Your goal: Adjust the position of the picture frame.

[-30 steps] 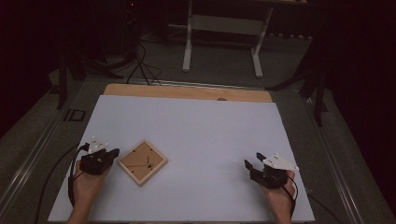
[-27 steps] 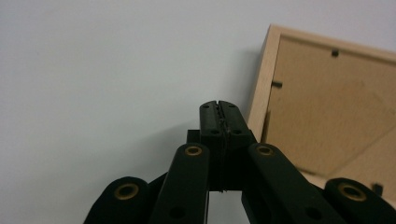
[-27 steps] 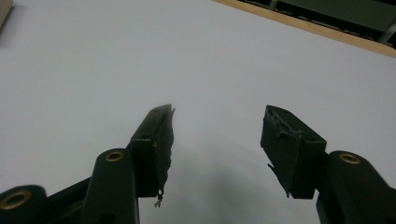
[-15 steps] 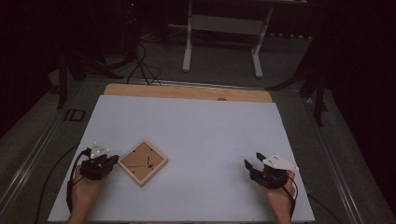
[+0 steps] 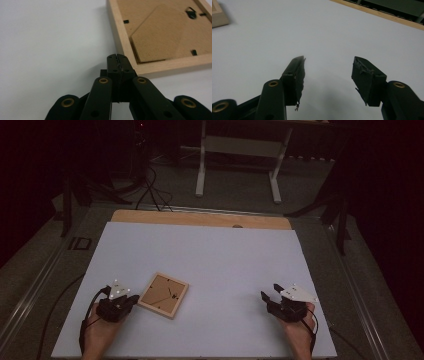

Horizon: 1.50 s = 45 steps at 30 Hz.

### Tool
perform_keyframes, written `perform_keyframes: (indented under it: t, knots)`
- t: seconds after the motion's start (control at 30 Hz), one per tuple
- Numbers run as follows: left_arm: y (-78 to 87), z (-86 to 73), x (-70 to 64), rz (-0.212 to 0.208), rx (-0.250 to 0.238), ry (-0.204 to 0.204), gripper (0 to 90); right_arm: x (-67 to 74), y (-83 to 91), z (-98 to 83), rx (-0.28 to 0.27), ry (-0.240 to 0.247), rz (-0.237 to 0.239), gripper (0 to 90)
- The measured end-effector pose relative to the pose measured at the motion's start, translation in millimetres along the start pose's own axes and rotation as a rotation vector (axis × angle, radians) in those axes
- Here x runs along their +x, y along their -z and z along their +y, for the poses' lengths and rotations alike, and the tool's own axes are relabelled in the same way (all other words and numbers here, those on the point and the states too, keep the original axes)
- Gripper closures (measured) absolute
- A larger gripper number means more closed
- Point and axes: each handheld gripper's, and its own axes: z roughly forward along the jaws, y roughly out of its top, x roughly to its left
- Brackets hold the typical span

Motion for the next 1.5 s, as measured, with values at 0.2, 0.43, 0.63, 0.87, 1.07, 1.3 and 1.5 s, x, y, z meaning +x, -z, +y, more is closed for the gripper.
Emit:
perform_keyframes:
  t: [0.2,0.43,0.63,0.87,1.07,1.3,1.5]
  knots:
    - [-5.3,6.1,-18.5,-0.046,0.001,-0.035,89.7,0.0,0.0,0.0,0.000,0.000,0.000,43.3]
    - [-12.3,14.0,-35.4,-0.085,-0.004,-0.066,89.6,0.8,-0.5,0.2,0.004,0.004,0.003,43.4]
    - [-19.4,23.5,-41.9,-0.098,-0.017,-0.071,89.6,0.7,-0.6,0.2,0.004,0.004,0.004,43.4]
    - [-24.0,27.9,-46.6,-0.109,-0.021,-0.079,89.6,0.7,-0.6,0.2,0.004,0.005,0.005,43.4]
    - [-29.5,33.3,-49.9,-0.126,-0.021,-0.091,88.9,1.9,-1.7,0.2,0.008,0.008,0.007,43.5]
    - [-40.8,44.8,-54.6,-0.123,-0.027,-0.097,88.7,1.2,-1.4,0.0,0.007,0.008,0.006,43.5]
    - [-50.7,54.2,-58.6,-0.123,-0.034,-0.105,88.7,1.0,-1.2,0.0,0.007,0.008,0.007,43.5]
